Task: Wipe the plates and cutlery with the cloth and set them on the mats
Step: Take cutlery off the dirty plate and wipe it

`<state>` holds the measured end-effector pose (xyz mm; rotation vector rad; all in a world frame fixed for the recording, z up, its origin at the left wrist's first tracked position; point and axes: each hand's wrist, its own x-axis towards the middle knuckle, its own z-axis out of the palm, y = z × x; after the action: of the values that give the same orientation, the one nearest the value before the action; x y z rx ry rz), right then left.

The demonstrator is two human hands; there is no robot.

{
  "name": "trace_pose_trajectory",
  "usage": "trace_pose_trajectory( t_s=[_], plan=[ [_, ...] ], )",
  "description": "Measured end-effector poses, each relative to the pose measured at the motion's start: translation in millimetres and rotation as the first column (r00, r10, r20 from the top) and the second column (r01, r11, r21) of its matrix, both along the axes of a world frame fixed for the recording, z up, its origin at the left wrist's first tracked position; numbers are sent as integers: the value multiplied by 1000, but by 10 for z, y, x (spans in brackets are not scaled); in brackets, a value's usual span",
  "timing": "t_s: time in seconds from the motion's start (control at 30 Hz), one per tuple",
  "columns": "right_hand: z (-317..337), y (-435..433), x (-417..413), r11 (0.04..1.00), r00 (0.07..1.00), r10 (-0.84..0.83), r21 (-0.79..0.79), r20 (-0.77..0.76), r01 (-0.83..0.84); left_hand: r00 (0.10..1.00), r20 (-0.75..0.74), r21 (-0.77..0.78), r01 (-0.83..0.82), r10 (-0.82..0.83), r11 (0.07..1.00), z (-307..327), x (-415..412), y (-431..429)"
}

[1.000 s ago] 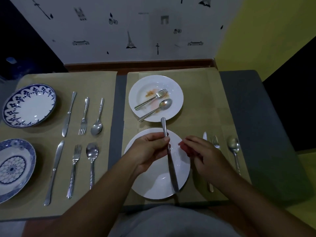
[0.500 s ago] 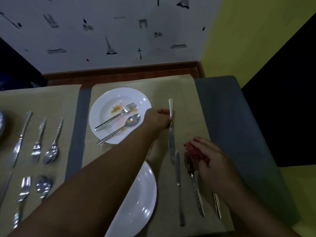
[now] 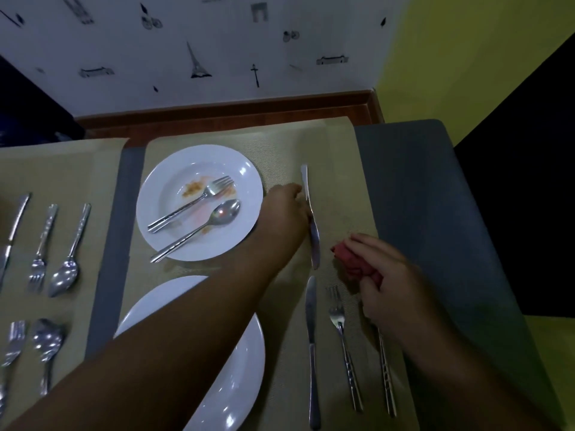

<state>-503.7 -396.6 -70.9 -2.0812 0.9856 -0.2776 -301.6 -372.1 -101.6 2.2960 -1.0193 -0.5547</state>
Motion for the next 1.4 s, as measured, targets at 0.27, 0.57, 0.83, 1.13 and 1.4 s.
trace_pose_trajectory(
  t_s=[0.27, 0.57, 0.83, 1.13, 1.4],
  plan=[
    [26, -51, -48, 999, 998, 29, -42, -51, -31, 840, 210, 242, 451, -500, 859, -279, -304, 517],
    [-73, 8, -17, 998, 1000, 15, -59, -13, -16, 994, 102, 103, 18, -29, 994, -128, -346, 78],
    [-42, 23, 5, 998, 1000, 18, -66, -1, -18, 996, 53, 194, -85, 77, 977, -52, -349, -79],
    [-1, 32, 13, 998, 999, 32, -53, -32, -34, 990, -75, 233, -98, 119, 967, 49, -254, 64],
    [11, 29, 11, 996, 996, 62, -59, -62, -66, 976, 184, 191, 81, -117, 978, -63, -224, 567]
  ],
)
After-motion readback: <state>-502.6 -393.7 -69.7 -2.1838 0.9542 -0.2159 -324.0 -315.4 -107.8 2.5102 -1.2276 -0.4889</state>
